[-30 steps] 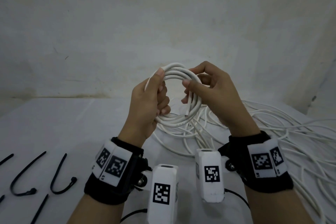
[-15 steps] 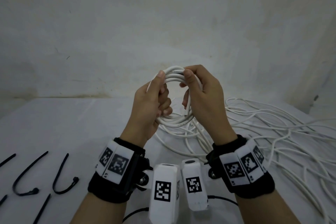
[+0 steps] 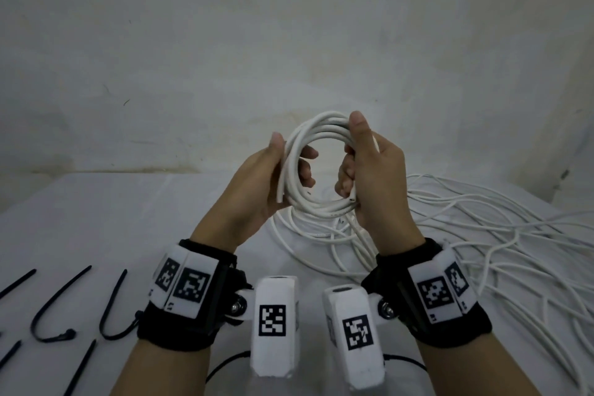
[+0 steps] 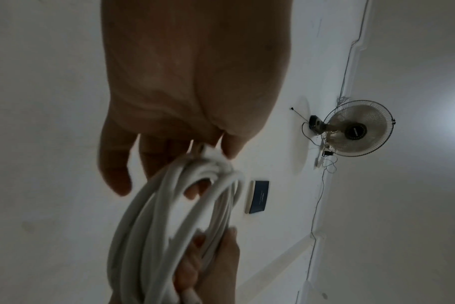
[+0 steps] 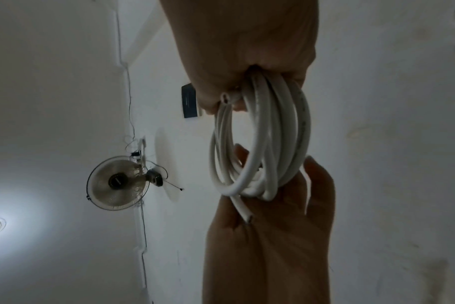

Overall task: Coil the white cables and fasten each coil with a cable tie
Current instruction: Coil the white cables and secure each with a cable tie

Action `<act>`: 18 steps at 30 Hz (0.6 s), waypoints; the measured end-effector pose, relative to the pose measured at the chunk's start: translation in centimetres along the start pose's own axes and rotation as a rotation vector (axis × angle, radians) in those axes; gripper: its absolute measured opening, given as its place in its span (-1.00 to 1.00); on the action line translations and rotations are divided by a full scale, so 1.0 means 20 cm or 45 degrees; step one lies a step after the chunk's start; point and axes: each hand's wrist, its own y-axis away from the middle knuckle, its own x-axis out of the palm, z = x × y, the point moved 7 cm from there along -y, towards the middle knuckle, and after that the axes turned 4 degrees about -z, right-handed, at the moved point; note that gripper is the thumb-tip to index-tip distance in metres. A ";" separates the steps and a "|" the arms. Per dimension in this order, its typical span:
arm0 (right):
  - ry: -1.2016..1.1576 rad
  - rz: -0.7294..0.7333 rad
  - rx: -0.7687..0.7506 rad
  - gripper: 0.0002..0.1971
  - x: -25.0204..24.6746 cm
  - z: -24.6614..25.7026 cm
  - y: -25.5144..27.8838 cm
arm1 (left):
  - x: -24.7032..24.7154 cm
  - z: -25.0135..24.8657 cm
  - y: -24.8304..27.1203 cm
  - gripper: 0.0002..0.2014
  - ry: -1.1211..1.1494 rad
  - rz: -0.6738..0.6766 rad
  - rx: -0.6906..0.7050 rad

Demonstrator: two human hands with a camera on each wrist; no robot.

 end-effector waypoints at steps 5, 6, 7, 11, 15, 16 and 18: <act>-0.082 -0.058 0.040 -0.59 -0.04 0.00 -0.04 | -0.10 -0.03 0.02 -0.76 -0.202 -0.008 0.010; -0.087 -0.066 0.045 -0.60 -0.05 -0.01 -0.04 | -0.12 -0.04 0.02 -0.80 -0.186 -0.023 0.025; -0.090 -0.069 0.050 -0.59 -0.05 -0.01 -0.04 | -0.13 -0.06 0.03 -0.82 -0.179 -0.028 0.046; -0.075 -0.051 0.048 -0.56 -0.04 -0.01 -0.04 | -0.12 -0.12 0.06 -0.81 -0.288 -0.038 0.144; -0.012 -0.069 -0.015 -0.56 -0.05 0.00 -0.04 | -0.13 -0.17 0.07 -0.86 -0.486 -0.182 0.306; 0.023 -0.084 -0.048 -0.56 -0.05 0.01 -0.04 | -0.12 -0.18 0.07 -0.87 -0.533 -0.199 0.339; 0.098 -0.121 -0.127 -0.55 -0.07 0.03 -0.04 | -0.08 -0.17 0.07 -0.89 -0.606 -0.188 0.363</act>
